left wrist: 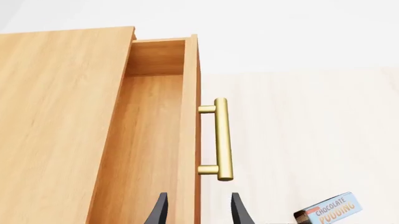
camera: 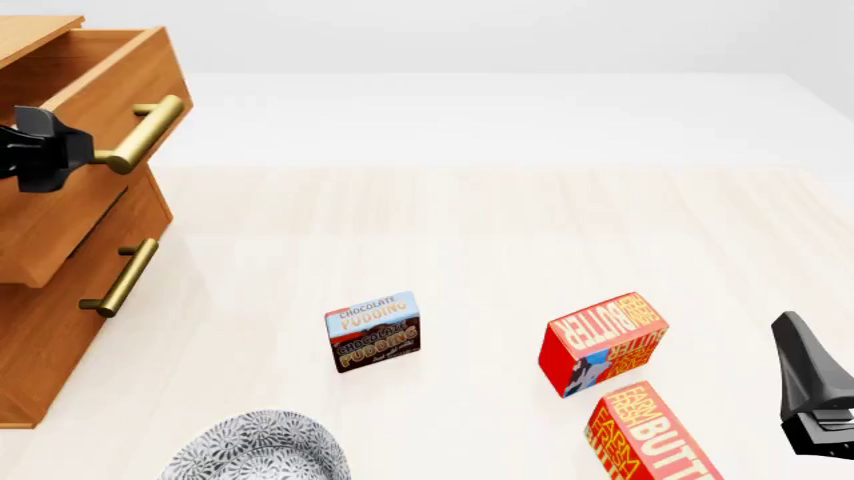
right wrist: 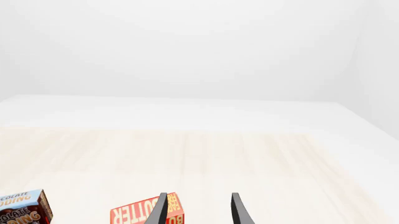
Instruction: Put the chocolate pudding in the top drawer of the cabinet and close it.
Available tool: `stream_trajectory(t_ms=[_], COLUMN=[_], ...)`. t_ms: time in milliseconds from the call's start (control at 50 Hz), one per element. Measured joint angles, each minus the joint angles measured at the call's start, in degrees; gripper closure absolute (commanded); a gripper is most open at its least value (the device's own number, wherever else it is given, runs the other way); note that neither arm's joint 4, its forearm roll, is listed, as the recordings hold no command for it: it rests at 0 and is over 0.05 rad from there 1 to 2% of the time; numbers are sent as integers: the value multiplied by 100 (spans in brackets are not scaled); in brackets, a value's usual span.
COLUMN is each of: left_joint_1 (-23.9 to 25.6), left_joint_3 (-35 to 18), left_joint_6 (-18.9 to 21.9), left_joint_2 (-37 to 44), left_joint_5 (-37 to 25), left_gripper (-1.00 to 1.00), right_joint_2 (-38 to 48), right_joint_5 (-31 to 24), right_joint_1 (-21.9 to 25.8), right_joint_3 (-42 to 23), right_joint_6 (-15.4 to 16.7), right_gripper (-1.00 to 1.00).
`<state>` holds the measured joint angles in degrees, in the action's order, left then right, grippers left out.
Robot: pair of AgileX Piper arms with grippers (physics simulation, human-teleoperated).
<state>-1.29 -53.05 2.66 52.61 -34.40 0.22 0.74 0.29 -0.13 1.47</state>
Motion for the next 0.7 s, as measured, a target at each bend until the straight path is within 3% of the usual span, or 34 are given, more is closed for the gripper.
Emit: stream_trajectory(t_ms=[700], left_joint_1=[597], left_joint_3=[-75], left_joint_6=[-305], left_joint_2=[14], left_joint_5=[-140], left_gripper=[-100], right_joint_2=[0], right_joint_5=[0], right_joint_1=[0], right_joint_3=[0], right_joint_6=[0], right_gripper=[-100])
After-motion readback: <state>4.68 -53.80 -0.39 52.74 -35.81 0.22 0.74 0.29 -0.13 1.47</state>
